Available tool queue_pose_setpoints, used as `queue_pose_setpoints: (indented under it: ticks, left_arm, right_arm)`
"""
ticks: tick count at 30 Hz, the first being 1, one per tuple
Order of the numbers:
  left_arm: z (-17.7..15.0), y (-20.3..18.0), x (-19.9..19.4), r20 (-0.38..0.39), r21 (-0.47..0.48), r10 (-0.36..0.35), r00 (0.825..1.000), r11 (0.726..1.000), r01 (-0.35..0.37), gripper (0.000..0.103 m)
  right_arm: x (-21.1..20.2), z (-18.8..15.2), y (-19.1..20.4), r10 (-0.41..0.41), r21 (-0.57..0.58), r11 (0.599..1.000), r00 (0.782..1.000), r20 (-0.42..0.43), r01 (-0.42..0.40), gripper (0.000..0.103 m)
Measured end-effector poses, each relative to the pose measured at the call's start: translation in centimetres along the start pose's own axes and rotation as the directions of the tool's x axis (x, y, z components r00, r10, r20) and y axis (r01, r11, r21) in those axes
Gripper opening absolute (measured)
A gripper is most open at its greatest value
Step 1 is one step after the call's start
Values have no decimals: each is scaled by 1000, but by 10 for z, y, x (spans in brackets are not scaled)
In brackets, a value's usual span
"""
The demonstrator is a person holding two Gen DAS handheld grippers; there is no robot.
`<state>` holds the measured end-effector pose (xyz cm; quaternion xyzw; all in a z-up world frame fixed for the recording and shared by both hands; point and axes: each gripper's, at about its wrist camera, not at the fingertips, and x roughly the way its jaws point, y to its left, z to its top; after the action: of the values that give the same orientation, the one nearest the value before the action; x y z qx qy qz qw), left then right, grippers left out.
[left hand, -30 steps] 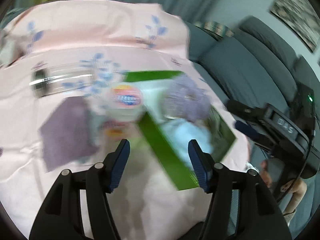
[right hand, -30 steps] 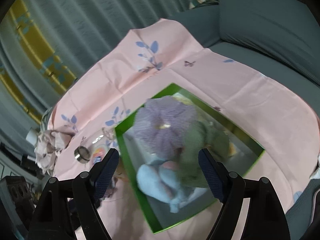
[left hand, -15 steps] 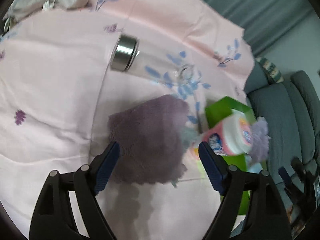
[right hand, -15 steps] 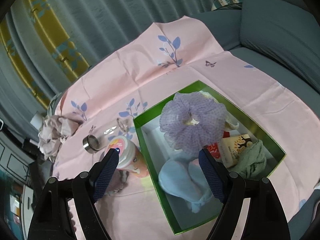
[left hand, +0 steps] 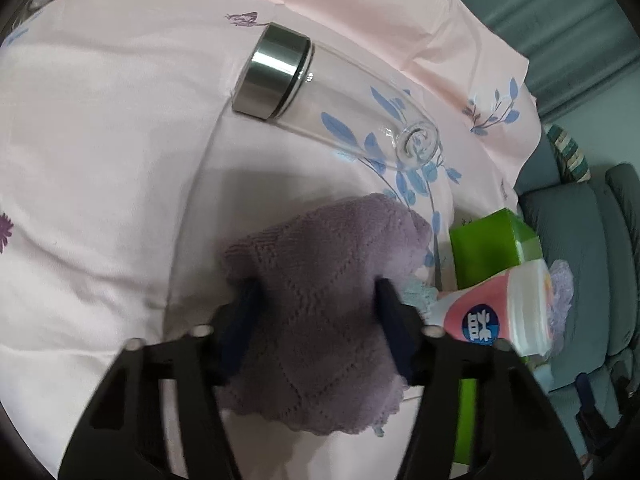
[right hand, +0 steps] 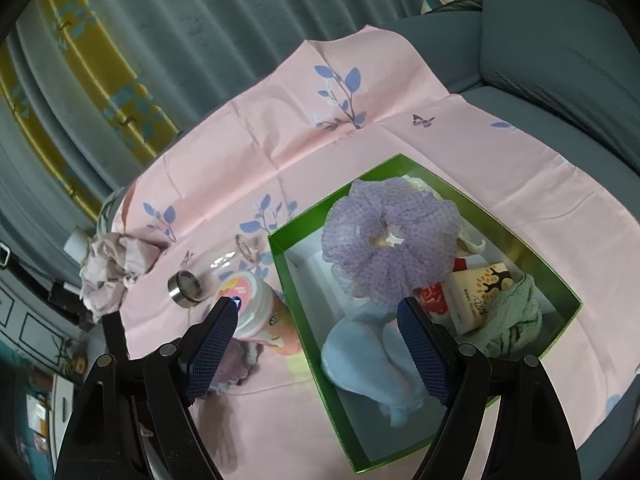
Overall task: Organize soft objects
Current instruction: 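Grasp the purple knit cloth with the right gripper and lift it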
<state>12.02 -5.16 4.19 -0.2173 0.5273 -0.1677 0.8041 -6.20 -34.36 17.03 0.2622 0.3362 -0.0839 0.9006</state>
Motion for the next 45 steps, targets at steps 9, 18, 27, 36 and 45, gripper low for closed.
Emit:
queue_pose_setpoints:
  ticks: [9, 18, 27, 36, 45]
  left_arm:
    - [-6, -1, -33, 82, 24, -13, 997, 1000, 11, 9]
    - [-44, 11, -113, 166, 69, -32, 986, 997, 21, 10]
    - [-91, 29, -141, 156, 117, 71, 985, 989, -90, 10]
    - [-110, 67, -103, 75, 77, 172, 982, 981, -178, 12]
    - [-112, 78, -92, 63, 64, 158, 985, 985, -162, 16]
  right_arm:
    - [0, -1, 5, 2, -11, 1000, 1000, 1, -2, 83]
    - [-2, -9, 44, 104, -106, 989, 994, -25, -106, 83]
    - [28, -52, 121, 245, -245, 923, 943, -225, -298, 83]
    - [91, -130, 173, 240, -259, 880, 843, -482, -399, 83]
    - [131, -164, 170, 205, -191, 903, 775, -598, -386, 83]
